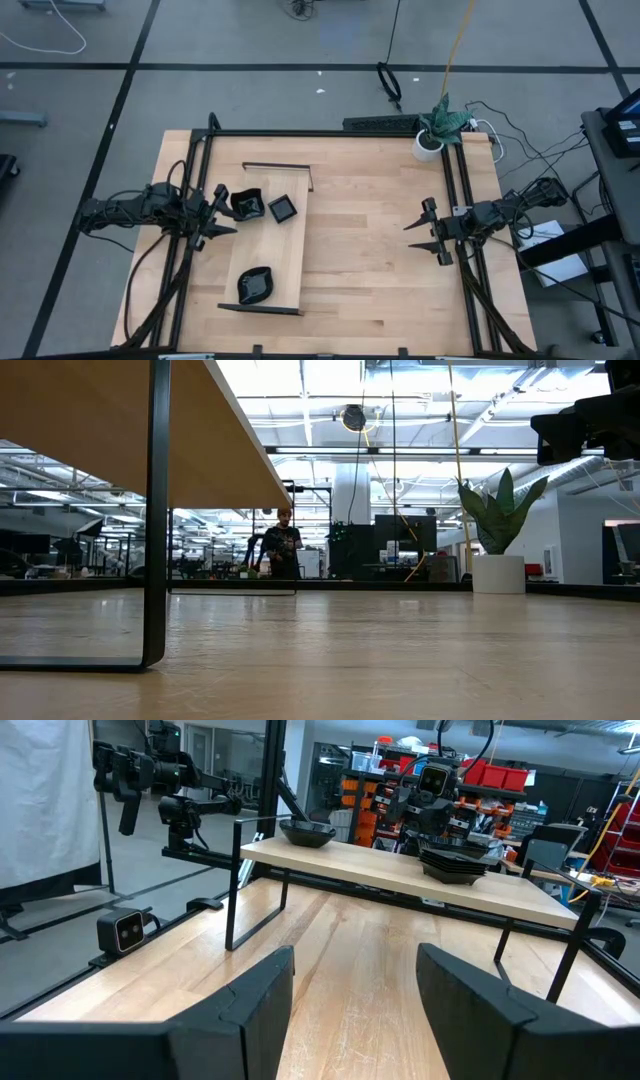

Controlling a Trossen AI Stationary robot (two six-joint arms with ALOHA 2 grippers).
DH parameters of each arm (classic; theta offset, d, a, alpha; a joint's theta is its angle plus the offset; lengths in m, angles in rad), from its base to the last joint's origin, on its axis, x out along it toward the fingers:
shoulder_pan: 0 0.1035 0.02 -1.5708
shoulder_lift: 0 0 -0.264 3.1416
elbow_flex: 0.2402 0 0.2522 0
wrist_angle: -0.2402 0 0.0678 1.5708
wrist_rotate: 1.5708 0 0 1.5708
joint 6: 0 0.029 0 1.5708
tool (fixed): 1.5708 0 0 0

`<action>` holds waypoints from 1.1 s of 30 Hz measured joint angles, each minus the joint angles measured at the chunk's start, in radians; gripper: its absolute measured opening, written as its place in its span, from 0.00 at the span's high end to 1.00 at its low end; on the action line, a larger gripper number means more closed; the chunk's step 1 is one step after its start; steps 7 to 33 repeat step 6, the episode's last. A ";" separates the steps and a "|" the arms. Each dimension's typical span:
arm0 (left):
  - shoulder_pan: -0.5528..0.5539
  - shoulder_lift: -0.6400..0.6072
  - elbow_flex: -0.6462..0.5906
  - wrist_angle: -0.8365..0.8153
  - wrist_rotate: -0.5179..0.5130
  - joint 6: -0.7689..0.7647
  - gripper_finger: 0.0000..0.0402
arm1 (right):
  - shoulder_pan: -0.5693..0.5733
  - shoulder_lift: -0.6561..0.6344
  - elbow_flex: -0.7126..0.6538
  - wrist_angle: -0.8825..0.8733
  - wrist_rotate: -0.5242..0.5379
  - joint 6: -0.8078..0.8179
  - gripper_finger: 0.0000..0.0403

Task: Pick & Place Mini shaped plates
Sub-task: Return to Home Position

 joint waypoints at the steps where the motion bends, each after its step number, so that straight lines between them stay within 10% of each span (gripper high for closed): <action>1: 0.000 0.000 0.000 0.000 0.000 0.000 0.57 | 0.000 0.000 0.000 0.000 0.000 0.000 0.51; 33: 0.000 0.000 0.000 0.000 0.000 0.000 0.57 | 0.000 0.000 0.000 0.000 0.000 0.000 0.51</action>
